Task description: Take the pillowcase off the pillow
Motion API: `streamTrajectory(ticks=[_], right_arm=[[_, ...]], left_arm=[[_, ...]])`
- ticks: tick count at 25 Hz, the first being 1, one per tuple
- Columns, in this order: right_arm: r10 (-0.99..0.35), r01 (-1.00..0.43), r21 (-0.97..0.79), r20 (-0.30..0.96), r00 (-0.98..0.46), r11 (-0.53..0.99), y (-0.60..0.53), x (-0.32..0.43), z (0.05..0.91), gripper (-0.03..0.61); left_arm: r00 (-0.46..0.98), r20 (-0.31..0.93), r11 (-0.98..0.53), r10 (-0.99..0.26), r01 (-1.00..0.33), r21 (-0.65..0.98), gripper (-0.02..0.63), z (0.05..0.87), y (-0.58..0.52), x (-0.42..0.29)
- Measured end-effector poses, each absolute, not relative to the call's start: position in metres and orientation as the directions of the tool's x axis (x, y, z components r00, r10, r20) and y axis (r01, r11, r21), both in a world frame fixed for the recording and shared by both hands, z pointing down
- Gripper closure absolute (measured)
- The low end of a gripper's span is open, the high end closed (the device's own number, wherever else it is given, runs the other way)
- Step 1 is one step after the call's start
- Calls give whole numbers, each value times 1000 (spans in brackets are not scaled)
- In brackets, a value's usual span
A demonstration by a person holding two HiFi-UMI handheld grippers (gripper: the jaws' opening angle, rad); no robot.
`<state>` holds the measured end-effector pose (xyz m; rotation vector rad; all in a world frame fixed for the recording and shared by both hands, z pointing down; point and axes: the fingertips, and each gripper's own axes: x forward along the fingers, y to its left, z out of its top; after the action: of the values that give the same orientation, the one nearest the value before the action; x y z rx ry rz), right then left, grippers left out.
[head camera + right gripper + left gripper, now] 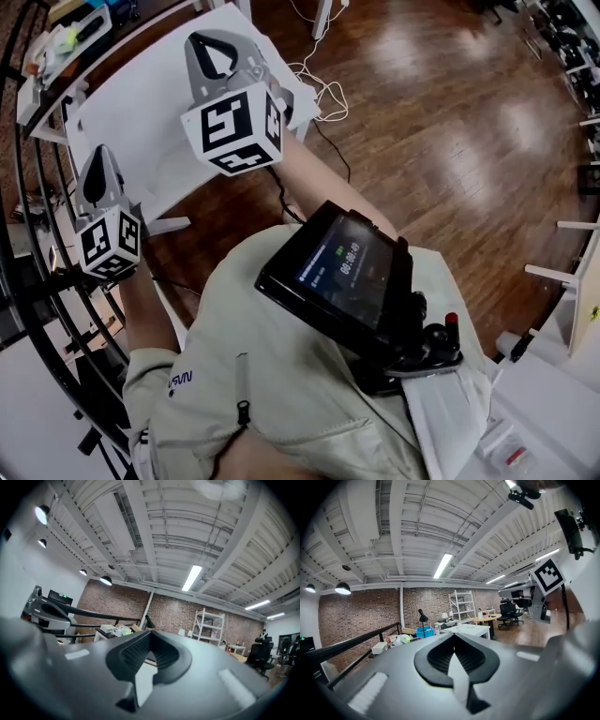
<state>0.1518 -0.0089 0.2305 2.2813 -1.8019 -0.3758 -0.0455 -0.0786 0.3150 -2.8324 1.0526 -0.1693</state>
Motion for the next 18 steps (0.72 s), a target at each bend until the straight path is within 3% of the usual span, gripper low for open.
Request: streamTrajectory(ticks=[14,18], right_arm=[[-976,-938,270,-72,206,-218,13,116,259,574],[-979,-969,153,-93,183,-195,21,117,266,575]], left_arm=[[746,56,-745,-664,-654,-130,609,326,-65,-63],[743,68,-744,-666,-655,-131,609,332,-58,-66]])
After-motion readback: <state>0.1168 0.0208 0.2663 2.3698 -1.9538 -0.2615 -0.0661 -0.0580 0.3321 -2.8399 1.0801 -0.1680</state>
